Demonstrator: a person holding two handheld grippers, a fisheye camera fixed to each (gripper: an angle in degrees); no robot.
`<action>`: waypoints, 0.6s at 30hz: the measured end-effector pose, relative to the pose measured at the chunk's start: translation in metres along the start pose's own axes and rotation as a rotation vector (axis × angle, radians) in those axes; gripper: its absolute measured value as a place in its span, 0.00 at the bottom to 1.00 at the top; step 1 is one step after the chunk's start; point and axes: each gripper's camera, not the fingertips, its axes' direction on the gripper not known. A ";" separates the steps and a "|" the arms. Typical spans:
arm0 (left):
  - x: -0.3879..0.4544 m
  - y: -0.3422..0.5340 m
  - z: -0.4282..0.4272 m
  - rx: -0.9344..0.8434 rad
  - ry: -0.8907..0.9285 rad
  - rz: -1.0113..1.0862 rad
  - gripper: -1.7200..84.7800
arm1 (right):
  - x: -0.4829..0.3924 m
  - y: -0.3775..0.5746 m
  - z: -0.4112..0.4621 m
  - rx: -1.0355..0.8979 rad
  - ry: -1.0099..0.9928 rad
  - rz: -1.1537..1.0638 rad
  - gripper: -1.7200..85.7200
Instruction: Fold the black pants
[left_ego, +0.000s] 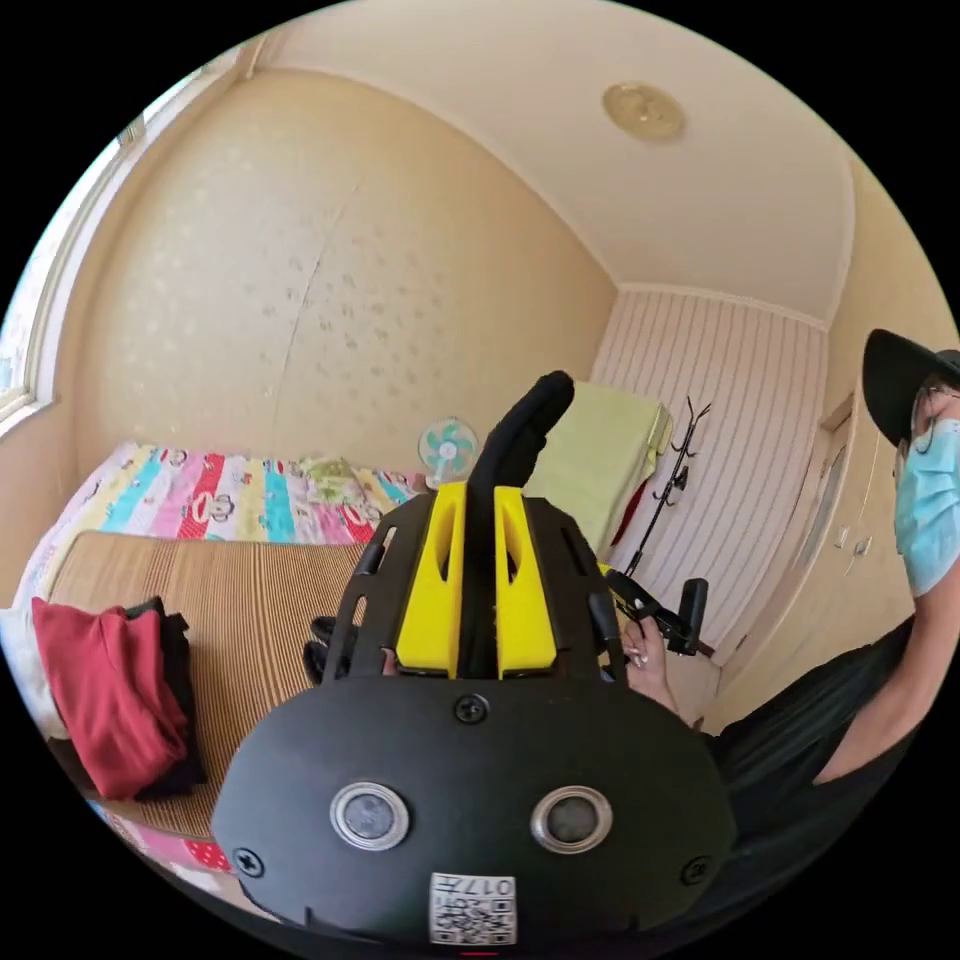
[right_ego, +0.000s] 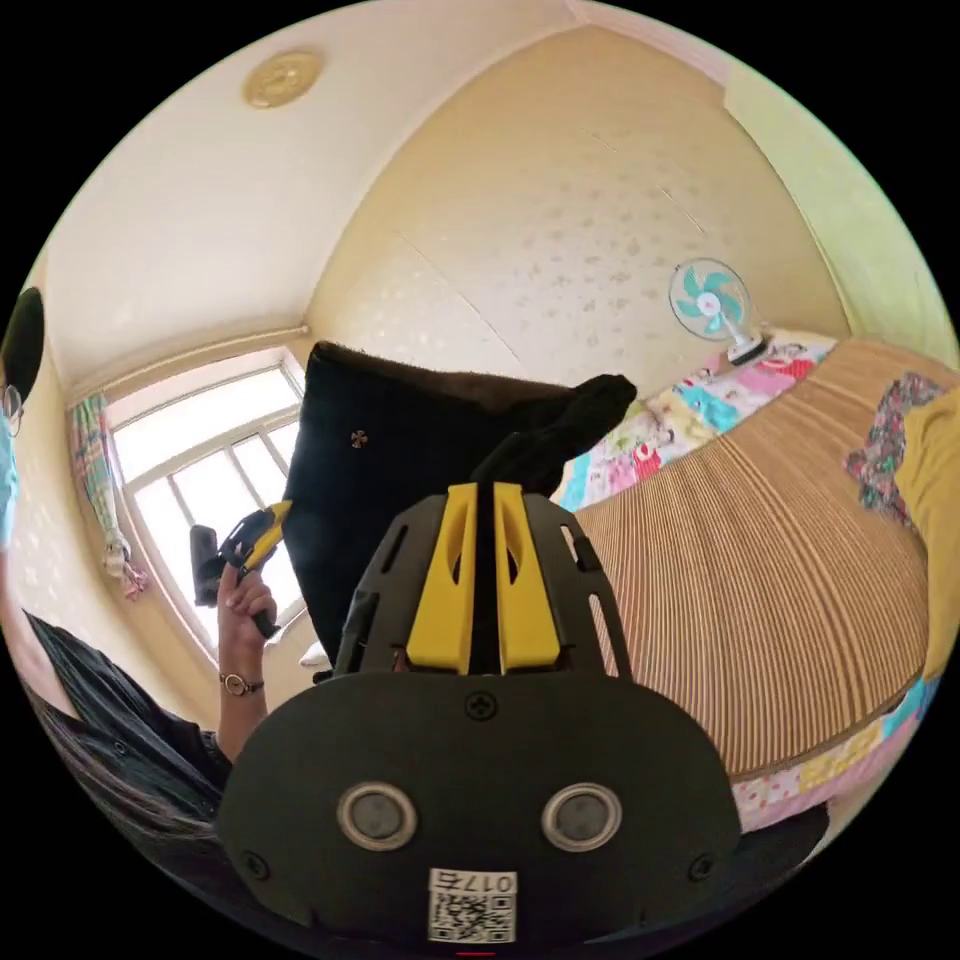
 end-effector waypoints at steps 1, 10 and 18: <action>0.009 -0.012 -0.043 0.118 -0.025 0.037 0.08 | -0.017 -0.011 -0.011 0.039 0.005 -0.053 0.06; -0.092 -0.204 -0.007 0.163 -0.203 -0.090 0.07 | -0.103 -0.233 0.078 0.146 0.224 -0.314 0.08; -0.256 -0.105 0.104 -0.271 -0.205 -0.311 0.15 | 0.038 -0.207 0.260 -0.559 0.482 -0.248 0.14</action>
